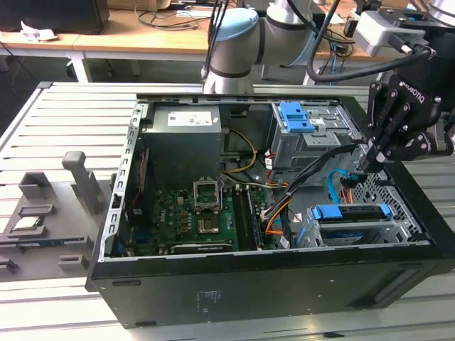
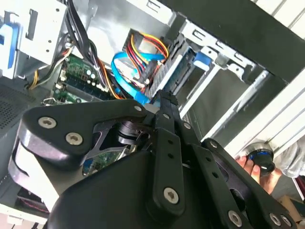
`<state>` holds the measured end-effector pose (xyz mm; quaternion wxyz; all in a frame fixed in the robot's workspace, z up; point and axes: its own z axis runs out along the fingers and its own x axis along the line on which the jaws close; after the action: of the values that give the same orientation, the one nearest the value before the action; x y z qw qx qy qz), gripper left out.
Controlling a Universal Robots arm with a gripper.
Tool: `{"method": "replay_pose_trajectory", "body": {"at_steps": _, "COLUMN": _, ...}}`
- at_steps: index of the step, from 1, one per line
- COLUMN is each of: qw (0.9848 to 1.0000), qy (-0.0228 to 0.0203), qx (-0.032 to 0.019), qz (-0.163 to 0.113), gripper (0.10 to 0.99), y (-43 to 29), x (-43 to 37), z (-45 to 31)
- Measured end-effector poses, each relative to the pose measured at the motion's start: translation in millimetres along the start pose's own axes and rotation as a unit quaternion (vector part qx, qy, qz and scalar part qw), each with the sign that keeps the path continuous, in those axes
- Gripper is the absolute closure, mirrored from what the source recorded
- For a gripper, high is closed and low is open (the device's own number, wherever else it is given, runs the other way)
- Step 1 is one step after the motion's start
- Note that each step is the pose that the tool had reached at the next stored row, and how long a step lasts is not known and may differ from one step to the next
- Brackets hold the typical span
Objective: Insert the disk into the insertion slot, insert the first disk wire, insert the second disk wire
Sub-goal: 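Insert the first disk wire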
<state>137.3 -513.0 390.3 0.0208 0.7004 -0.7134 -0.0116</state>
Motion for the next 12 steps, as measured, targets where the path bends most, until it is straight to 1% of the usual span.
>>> {"method": "replay_pose_trajectory", "body": {"at_steps": 1, "qw": 1.0000, "qy": 0.0005, "qx": 0.0000, "qz": 0.000, "gripper": 0.980, "y": -2.9, "x": -5.0, "z": 5.1}}
{"method": "replay_pose_trajectory", "body": {"at_steps": 2, "qw": 1.0000, "qy": 0.0008, "qx": -0.0001, "qz": 0.000, "gripper": 0.980, "y": -4.4, "x": -7.5, "z": 7.8}}
{"method": "replay_pose_trajectory", "body": {"at_steps": 3, "qw": 1.0000, "qy": 0.0010, "qx": 0.0000, "qz": 0.000, "gripper": 0.980, "y": -6.3, "x": -10.2, "z": 12.1}}
{"method": "replay_pose_trajectory", "body": {"at_steps": 8, "qw": 1.0000, "qy": 0.0013, "qx": -0.0001, "qz": 0.000, "gripper": 0.980, "y": -7.4, "x": -11.9, "z": 21.3}}
{"method": "replay_pose_trajectory", "body": {"at_steps": 11, "qw": 1.0000, "qy": 0.0013, "qx": -0.0001, "qz": 0.000, "gripper": 0.973, "y": -7.4, "x": -11.9, "z": 21.6}}
{"method": "replay_pose_trajectory", "body": {"at_steps": 12, "qw": 1.0000, "qy": 0.0013, "qx": -0.0001, "qz": 0.000, "gripper": 0.788, "y": -7.4, "x": -11.9, "z": 21.7}}
